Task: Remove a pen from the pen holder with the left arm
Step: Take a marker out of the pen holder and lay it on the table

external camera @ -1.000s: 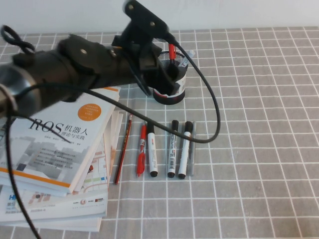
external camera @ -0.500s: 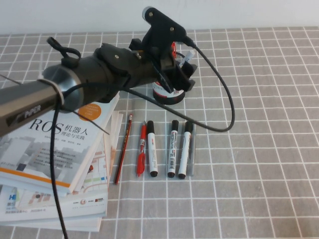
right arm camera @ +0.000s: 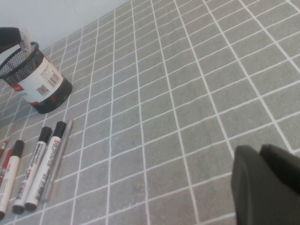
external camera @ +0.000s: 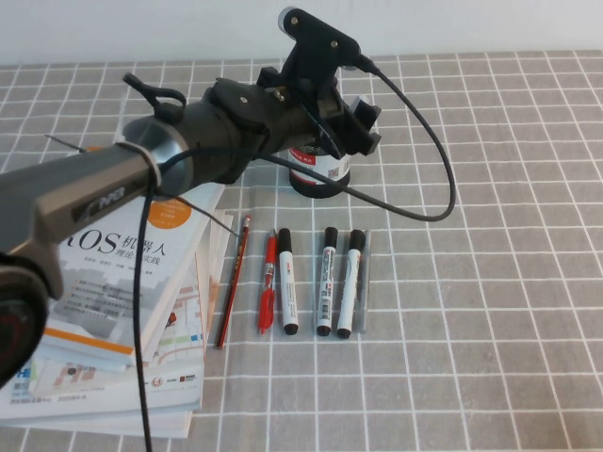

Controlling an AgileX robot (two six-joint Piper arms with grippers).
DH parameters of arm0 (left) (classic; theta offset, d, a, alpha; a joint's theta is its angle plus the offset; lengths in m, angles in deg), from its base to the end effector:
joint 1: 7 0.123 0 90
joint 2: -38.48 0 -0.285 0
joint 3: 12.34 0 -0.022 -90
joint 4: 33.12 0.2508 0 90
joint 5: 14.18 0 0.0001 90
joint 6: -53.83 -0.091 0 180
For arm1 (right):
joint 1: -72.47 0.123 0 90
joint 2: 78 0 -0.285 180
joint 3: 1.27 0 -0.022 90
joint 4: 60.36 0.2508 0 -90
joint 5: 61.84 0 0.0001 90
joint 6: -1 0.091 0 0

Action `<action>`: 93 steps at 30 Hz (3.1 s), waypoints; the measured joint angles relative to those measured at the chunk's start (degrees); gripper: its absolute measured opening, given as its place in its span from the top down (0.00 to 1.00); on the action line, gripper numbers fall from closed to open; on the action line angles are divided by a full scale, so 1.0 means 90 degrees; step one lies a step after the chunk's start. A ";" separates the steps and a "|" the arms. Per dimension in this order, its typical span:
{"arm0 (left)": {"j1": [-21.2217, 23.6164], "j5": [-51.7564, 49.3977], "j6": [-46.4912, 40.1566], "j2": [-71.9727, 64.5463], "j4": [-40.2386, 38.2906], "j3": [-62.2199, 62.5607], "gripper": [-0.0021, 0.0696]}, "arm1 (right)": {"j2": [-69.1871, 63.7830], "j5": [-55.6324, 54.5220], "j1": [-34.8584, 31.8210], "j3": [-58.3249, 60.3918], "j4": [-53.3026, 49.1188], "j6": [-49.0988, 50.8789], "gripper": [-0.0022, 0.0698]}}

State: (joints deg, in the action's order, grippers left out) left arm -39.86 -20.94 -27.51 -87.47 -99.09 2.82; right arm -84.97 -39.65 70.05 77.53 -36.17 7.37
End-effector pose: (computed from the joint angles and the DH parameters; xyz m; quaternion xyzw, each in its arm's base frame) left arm 0.4083 -0.2755 0.2491 0.3692 0.7499 -0.1270 0.5341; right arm 0.0525 0.0119 0.1729 0.1707 0.7801 0.1978 0.5685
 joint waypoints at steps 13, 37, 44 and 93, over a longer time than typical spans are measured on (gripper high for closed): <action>0.0000 0.0266 0.0000 -0.0736 -0.0217 0.0578 0.34 | 0.0000 0.0000 0.0000 0.0000 0.0000 0.0000 0.99; -0.0005 0.0261 -0.0044 -0.0732 -0.0534 0.1018 0.83 | 0.0000 0.0000 0.0000 0.0000 0.0000 0.0000 0.99; -0.0005 0.0196 -0.0165 0.0004 -0.0263 0.1018 0.83 | 0.0000 0.0000 0.0000 0.0000 0.0000 0.0000 0.99; 0.0635 -0.7035 0.8781 0.0355 0.6211 0.0915 0.83 | 0.0000 0.0000 0.0000 0.0000 0.0000 0.0000 0.99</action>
State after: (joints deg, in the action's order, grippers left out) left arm -34.15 -84.26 51.52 -84.28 -43.19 11.05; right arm -84.97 -39.65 70.05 77.53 -36.17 7.37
